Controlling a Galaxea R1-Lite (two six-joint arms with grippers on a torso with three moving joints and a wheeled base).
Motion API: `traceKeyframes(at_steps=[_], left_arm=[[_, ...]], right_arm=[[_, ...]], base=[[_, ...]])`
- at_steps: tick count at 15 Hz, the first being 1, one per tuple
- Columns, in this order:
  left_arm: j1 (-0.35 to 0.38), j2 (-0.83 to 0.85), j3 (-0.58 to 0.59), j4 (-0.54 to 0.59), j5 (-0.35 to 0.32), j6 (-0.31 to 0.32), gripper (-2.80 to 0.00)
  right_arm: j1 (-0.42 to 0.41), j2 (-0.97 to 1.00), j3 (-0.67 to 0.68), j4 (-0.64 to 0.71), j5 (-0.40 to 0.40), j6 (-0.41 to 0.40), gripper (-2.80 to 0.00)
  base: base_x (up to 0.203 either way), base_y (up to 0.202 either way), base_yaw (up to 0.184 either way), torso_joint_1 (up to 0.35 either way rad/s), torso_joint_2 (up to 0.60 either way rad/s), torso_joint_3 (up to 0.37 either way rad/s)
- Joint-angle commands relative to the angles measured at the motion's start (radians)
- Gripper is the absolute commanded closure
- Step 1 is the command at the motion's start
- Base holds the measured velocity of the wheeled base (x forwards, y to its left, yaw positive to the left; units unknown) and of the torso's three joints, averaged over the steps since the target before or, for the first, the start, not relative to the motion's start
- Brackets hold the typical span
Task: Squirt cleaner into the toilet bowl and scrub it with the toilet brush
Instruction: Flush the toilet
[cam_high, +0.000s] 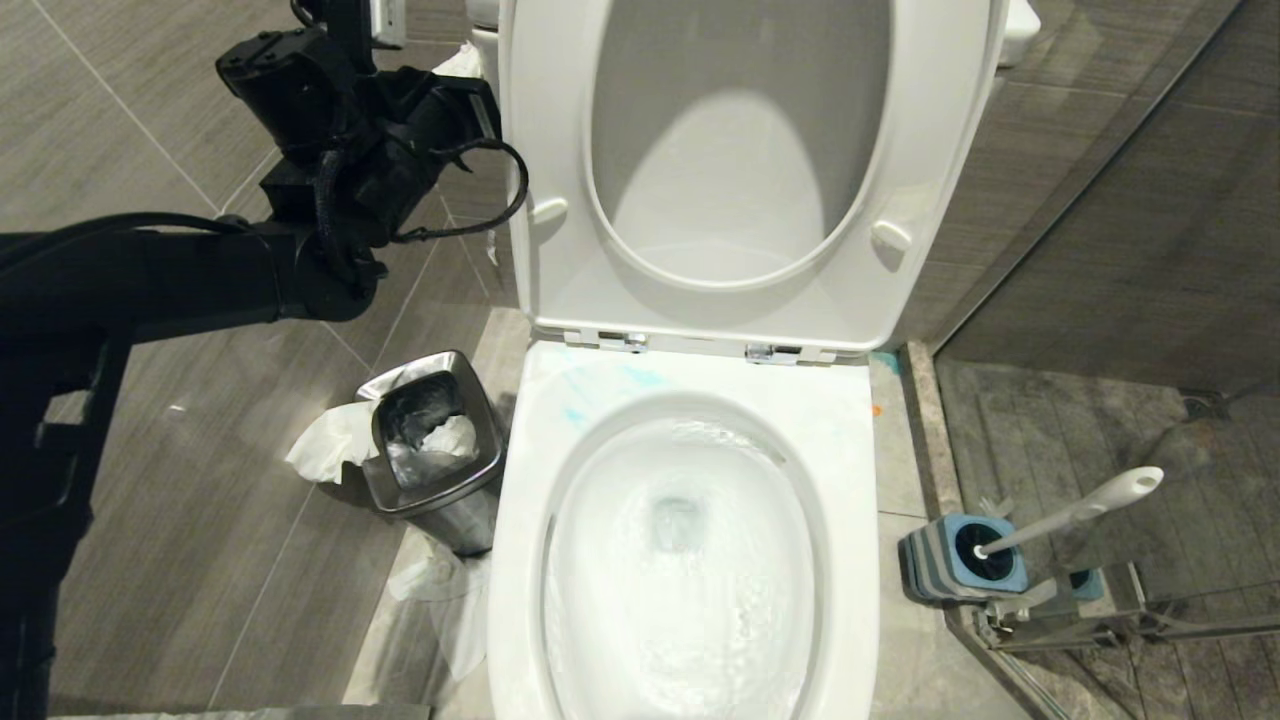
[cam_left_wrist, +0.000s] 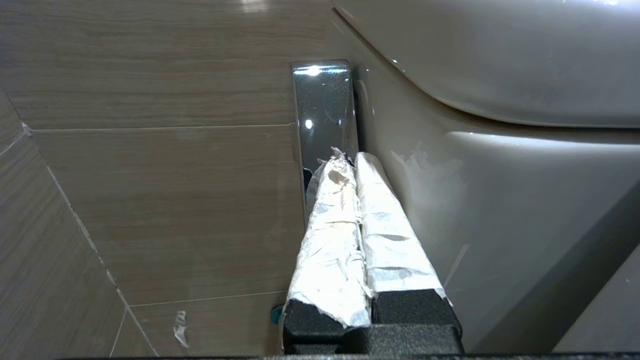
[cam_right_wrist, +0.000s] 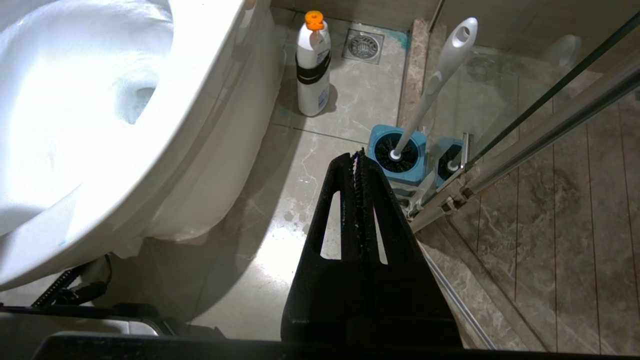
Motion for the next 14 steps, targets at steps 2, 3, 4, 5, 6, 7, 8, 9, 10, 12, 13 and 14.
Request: traceKeyframes(at_steps=[2, 3, 4, 5, 6, 7, 8, 9, 10, 12, 13, 14], left_arm=[[0.002, 0.0, 0.0, -0.005, 0.003, 0.001, 0.0], [0.002, -0.003, 0.0, -0.005, 0.003, 0.001, 0.0], [0.002, -0.009, 0.0, -0.005, 0.003, 0.001, 0.0], [0.002, -0.022, 0.0, -0.005, 0.0, 0.001, 0.0], [0.002, -0.036, 0.0, -0.004, -0.001, 0.001, 0.0], [0.002, -0.052, 0.0, -0.003, 0.0, 0.001, 0.0], [0.002, -0.071, 0.0, -0.002, 0.0, 0.001, 0.0], [0.002, -0.09, 0.0, -0.001, 0.001, 0.001, 0.0], [0.002, -0.112, 0.0, 0.001, 0.002, 0.001, 0.0], [0.002, -0.153, 0.0, 0.006, 0.003, -0.001, 0.0], [0.002, -0.174, 0.0, 0.008, 0.002, -0.001, 0.0], [0.003, -0.196, 0.002, 0.011, 0.002, -0.001, 0.0]], right_arm=[[0.0, 0.001, 0.0, 0.0, 0.002, 0.0, 0.0], [0.0, 0.001, -0.001, 0.0, 0.002, 0.0, 0.0], [0.0, 0.001, -0.001, 0.0, 0.0, 0.0, 0.0], [0.0, 0.001, -0.001, 0.0, 0.0, 0.0, 0.0], [0.0, 0.001, 0.0, 0.0, 0.002, 0.0, 0.0], [0.0, 0.001, 0.0, 0.0, 0.0, 0.0, 0.0], [0.0, 0.001, 0.0, 0.0, 0.0, 0.0, 0.0], [0.0, 0.001, -0.001, 0.0, 0.0, 0.0, 0.0], [0.0, 0.001, -0.001, 0.0, 0.0, 0.0, 0.0], [0.0, 0.001, 0.0, 0.0, 0.0, 0.0, 0.0], [0.0, 0.001, -0.001, 0.0, 0.0, 0.0, 0.0], [0.0, 0.001, -0.001, 0.0, 0.0, 0.0, 0.0]], base=[[0.0, 0.0, 0.0, 0.0, 0.0, 0.0], [0.0, 0.0, 0.0, 0.0, 0.0, 0.0], [0.0, 0.0, 0.0, 0.0, 0.0, 0.0], [0.0, 0.0, 0.0, 0.0, 0.0, 0.0], [0.0, 0.0, 0.0, 0.0, 0.0, 0.0], [0.0, 0.0, 0.0, 0.0, 0.0, 0.0], [0.0, 0.0, 0.0, 0.0, 0.0, 0.0], [0.0, 0.0, 0.0, 0.0, 0.0, 0.0], [0.0, 0.0, 0.0, 0.0, 0.0, 0.0], [0.0, 0.0, 0.0, 0.0, 0.0, 0.0], [0.0, 0.0, 0.0, 0.0, 0.0, 0.0], [0.0, 0.0, 0.0, 0.0, 0.0, 0.0]])
